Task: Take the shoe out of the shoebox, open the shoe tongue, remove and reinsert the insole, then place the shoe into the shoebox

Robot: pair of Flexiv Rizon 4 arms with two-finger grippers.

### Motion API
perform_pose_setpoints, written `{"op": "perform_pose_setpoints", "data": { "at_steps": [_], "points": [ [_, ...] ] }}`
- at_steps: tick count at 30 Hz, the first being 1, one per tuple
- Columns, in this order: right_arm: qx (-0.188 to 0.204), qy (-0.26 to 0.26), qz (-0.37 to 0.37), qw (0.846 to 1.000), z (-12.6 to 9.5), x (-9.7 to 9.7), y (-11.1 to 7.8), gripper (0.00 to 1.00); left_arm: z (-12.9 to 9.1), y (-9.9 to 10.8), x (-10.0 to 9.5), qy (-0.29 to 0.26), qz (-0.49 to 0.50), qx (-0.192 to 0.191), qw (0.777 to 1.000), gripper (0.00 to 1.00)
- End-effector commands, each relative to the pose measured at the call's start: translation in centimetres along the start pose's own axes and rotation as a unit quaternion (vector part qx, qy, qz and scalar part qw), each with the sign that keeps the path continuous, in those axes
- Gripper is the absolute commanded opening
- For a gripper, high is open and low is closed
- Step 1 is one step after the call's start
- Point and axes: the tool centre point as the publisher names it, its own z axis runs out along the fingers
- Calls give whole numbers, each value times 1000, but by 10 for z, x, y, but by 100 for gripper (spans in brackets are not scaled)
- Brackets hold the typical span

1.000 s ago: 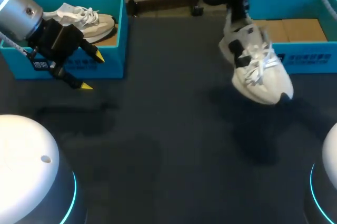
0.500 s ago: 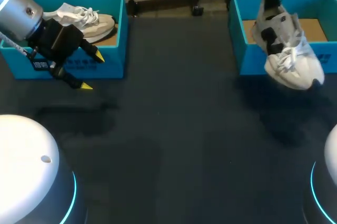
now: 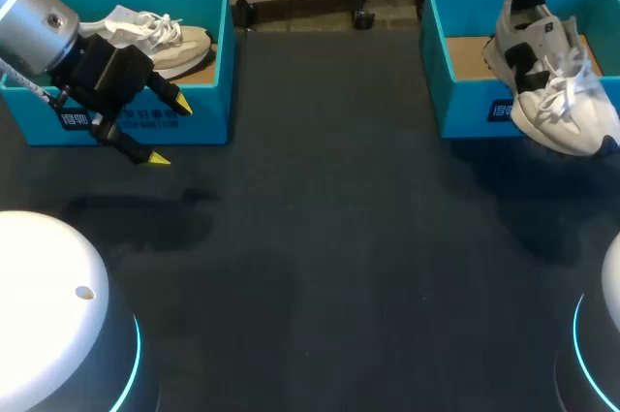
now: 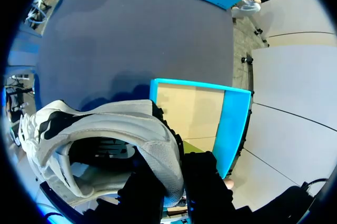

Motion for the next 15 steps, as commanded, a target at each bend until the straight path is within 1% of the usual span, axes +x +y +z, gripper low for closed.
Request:
{"op": "perform_pose_setpoints", "data": {
  "at_steps": [1, 9, 11, 12, 14, 15],
  "points": [
    [-1, 0, 0, 1000, -1, 0, -1, 0, 0, 0, 1, 0, 0, -1, 1000, 100],
    [-1, 0, 0, 1000, -1, 0, -1, 0, 0, 0, 1, 0, 0, -1, 1000, 100],
    [7, -6, 23, 1000, 4, -6, -15, 0, 0, 0, 1, 0, 0, -1, 1000, 100],
    [11, -6, 26, 1000, 5, -8, -19, 0, 0, 0, 1, 0, 0, -1, 1000, 100],
    [25, -11, 41, 999, 8, -16, -37, 0, 0, 0, 1, 0, 0, -1, 1000, 100],
    [25, -11, 41, 999, 8, -16, -37, 0, 0, 0, 1, 0, 0, -1, 1000, 100]
  ]
}}
